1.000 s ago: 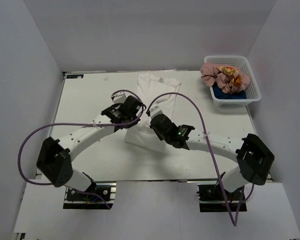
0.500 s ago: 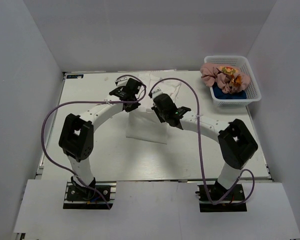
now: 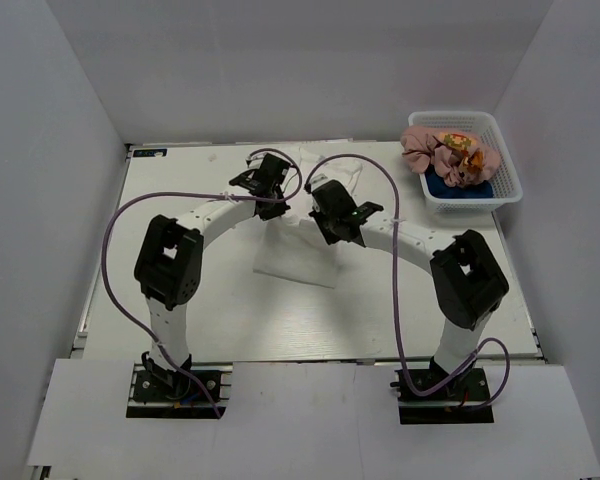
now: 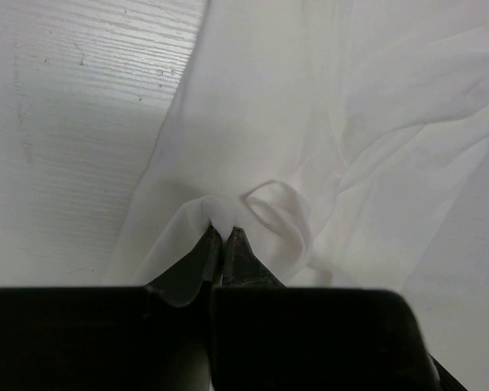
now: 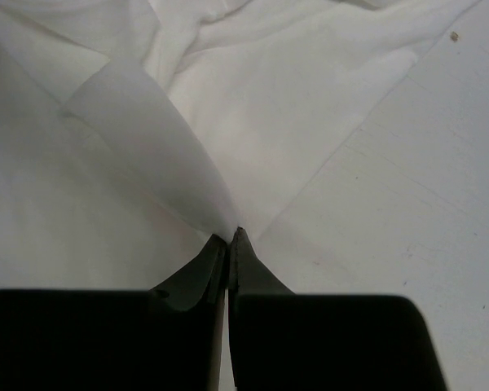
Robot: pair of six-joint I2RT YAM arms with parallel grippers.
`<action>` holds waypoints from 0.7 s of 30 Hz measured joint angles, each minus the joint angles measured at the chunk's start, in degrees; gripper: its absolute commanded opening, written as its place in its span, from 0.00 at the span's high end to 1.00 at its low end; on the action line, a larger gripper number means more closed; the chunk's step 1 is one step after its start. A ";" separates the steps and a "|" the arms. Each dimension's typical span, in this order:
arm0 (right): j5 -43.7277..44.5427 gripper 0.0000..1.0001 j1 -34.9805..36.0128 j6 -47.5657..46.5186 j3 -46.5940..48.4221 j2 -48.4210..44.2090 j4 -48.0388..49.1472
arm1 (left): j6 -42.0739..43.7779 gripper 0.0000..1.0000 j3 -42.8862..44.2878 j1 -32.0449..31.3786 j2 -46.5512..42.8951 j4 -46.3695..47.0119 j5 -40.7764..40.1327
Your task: Fold and stack the t-shirts
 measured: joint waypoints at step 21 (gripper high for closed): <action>-5.09 1.00 -0.39 2.99 0.63 -7.96 -6.58 | -0.46 1.00 -6.60 -0.02 -10.91 -0.79 -1.18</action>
